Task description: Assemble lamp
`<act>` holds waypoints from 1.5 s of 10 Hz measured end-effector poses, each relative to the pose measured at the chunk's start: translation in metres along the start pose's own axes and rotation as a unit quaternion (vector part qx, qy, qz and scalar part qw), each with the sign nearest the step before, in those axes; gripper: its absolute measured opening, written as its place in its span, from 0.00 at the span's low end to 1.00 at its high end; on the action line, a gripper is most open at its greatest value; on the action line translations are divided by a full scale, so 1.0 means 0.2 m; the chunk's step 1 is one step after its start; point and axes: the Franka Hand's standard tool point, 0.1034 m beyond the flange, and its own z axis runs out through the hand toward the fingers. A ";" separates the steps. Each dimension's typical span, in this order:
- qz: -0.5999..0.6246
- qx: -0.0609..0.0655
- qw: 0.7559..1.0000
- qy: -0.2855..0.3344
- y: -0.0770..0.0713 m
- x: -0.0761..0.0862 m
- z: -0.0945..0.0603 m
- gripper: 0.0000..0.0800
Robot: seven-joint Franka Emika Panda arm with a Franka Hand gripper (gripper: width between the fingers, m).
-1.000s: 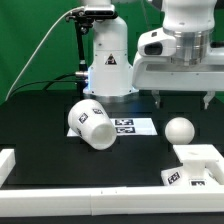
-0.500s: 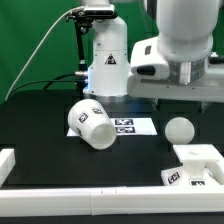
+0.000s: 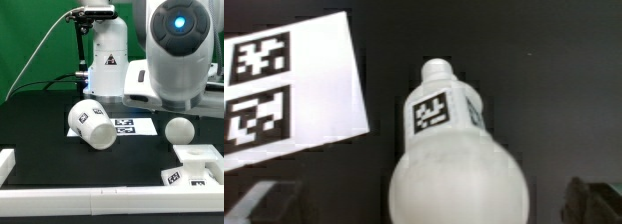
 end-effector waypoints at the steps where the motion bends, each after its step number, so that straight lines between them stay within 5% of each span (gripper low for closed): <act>1: 0.000 0.000 1.000 0.000 0.00 0.00 0.00 0.87; 4: 0.018 0.029 0.999 -0.018 -0.02 0.02 0.05 0.87; 12: 0.034 0.023 0.999 -0.015 -0.02 0.06 0.23 0.87; 15: 0.048 0.010 0.999 -0.020 -0.03 0.06 0.27 0.87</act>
Offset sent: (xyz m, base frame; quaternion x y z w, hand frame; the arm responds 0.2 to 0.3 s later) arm 0.0014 0.0235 -0.0082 0.0908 -0.0344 0.0234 0.9950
